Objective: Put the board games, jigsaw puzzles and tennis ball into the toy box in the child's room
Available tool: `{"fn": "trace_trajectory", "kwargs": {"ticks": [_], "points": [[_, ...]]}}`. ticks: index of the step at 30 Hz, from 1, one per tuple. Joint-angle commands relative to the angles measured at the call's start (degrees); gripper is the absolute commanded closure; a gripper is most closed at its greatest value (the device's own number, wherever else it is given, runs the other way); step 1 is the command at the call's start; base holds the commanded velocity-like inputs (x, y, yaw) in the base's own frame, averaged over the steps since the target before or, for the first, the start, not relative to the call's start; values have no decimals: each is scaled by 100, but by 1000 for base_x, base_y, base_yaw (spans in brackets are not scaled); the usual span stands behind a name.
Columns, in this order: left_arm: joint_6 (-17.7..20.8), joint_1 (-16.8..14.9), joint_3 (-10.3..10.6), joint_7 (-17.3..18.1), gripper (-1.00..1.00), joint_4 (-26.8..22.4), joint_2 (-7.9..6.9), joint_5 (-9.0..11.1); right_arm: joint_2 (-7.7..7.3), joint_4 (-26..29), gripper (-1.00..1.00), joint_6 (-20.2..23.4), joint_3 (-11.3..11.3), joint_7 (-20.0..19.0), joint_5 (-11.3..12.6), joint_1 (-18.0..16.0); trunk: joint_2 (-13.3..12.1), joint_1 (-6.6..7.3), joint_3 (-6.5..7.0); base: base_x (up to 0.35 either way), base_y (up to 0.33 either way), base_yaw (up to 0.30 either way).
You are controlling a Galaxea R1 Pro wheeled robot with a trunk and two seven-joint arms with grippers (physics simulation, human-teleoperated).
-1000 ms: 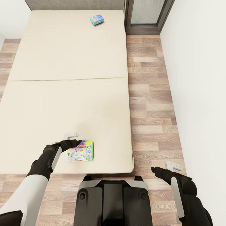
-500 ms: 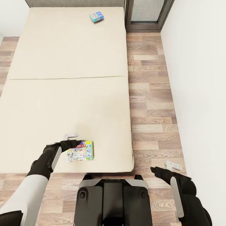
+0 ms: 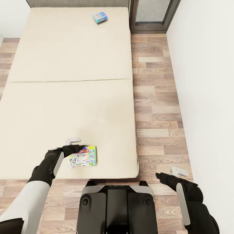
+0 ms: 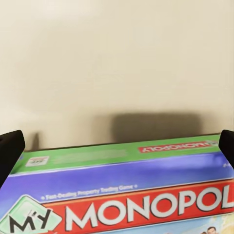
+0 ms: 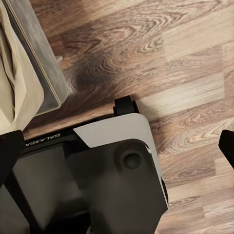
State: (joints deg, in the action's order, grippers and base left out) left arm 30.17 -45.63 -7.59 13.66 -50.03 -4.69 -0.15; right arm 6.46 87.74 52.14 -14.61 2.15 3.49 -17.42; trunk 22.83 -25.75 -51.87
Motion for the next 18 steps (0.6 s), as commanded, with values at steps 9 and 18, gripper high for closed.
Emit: {"fn": "trace_trajectory", "kwargs": {"ticks": [9,18], "points": [[29,-3,-15,38,-100,-6,-1,-1,6,7,-100,24,-5,23,38,-1,9,-3,-19,0,0,0],[9,-3,-23,77,-100,-12,-10,33,5,7,-100,24,-5,23,38,0,9,-3,-54,0,0,0]]}}
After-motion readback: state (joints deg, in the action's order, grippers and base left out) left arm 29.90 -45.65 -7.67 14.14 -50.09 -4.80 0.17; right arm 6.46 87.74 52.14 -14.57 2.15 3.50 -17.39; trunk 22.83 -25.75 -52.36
